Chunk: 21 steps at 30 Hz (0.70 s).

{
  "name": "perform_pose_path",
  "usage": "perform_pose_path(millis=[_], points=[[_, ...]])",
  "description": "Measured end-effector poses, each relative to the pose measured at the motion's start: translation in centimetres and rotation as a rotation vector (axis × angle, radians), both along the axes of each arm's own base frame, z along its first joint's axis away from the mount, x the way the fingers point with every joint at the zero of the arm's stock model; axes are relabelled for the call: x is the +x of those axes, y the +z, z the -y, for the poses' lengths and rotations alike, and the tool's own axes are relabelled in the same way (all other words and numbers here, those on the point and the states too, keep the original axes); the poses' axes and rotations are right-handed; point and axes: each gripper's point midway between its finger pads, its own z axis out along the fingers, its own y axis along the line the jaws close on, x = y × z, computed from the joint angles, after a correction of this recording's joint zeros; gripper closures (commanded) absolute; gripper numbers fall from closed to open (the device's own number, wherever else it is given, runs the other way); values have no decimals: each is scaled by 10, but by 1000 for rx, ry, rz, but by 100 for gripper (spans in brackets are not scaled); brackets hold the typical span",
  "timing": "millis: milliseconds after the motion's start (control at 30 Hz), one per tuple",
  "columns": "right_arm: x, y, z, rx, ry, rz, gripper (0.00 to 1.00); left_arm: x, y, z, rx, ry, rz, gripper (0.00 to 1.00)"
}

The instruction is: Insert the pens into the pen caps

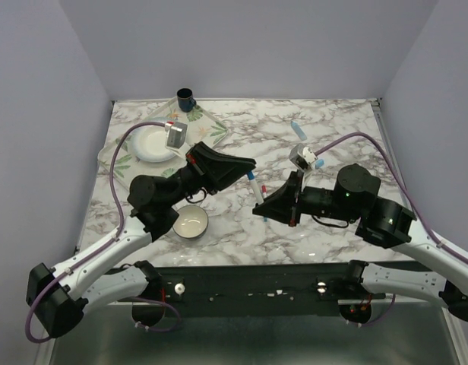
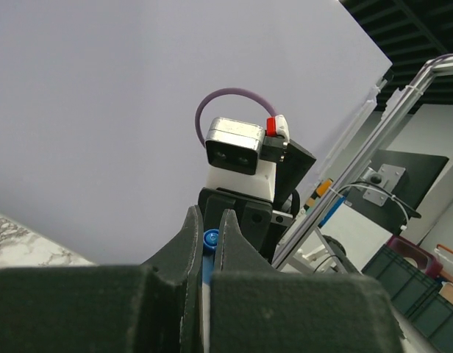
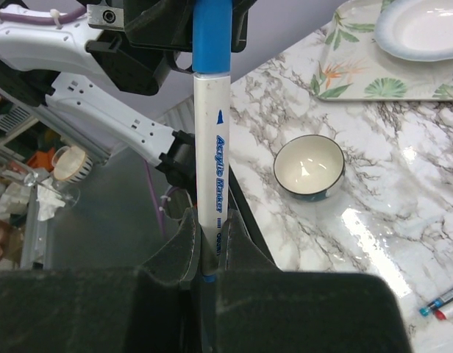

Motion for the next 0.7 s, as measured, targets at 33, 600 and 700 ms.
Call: perform_pose_path(millis=[33, 600, 700], points=[[0, 1, 0, -10, 1, 7, 99, 0, 0, 0, 3, 6, -1, 100], [-4, 26, 1, -40, 43, 65, 99, -10, 22, -1, -98, 43, 45, 100], [-9, 26, 0, -36, 73, 56, 99, -16, 23, -3, -138, 20, 46, 100]])
